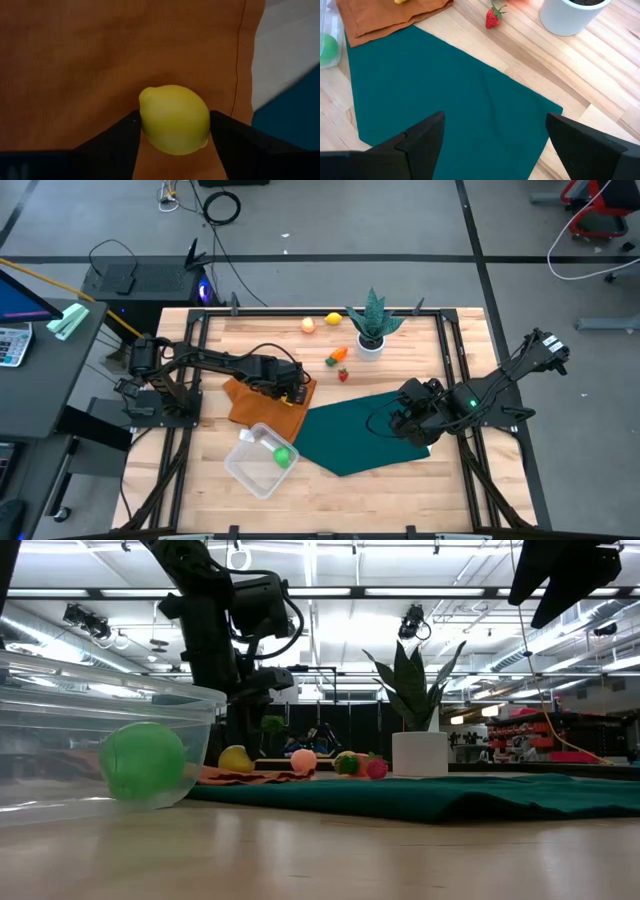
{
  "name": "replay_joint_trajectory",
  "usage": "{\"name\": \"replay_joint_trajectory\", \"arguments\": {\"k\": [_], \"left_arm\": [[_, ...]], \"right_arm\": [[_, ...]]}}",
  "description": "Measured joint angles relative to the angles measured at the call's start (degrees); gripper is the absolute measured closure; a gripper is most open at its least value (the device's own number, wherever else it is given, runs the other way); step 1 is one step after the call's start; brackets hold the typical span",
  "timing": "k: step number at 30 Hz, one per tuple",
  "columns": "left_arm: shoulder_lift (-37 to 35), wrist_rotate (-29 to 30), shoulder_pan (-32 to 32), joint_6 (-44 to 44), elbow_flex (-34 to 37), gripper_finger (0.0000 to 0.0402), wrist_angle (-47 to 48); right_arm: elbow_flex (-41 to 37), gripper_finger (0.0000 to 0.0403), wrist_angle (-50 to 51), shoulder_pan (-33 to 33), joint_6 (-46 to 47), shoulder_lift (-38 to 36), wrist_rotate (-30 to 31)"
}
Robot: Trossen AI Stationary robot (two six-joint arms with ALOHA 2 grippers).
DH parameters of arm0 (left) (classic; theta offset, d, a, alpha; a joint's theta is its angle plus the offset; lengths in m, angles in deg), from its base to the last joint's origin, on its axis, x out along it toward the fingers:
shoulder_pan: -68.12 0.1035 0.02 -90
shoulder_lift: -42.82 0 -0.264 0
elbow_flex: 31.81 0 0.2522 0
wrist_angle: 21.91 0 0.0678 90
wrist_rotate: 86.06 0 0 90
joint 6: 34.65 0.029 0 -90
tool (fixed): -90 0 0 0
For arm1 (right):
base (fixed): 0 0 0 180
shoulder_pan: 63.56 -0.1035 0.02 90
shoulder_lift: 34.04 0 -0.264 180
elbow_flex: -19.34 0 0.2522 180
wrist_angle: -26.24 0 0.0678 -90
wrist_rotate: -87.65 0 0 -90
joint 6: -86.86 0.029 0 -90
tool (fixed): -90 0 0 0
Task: Pick and placing Produce into tupperware
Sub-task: Put the bottom lemon into the transparent container
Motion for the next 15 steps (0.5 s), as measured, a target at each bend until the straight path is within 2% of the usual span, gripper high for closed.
{"name": "replay_joint_trajectory", "arguments": {"k": [8, 15], "left_arm": [[-0.55, -2.14, -0.04, 1.60, -0.07, 0.0176, -1.20], [-0.68, -5.17, 0.02, 6.83, -4.97, 0.0176, -0.28]], "right_arm": [[0.00, 0.0090, 0.00, -0.01, 0.00, 0.00, -0.01], [0.00, 0.0090, 0.02, -0.01, 0.00, 0.00, 0.00]]}}
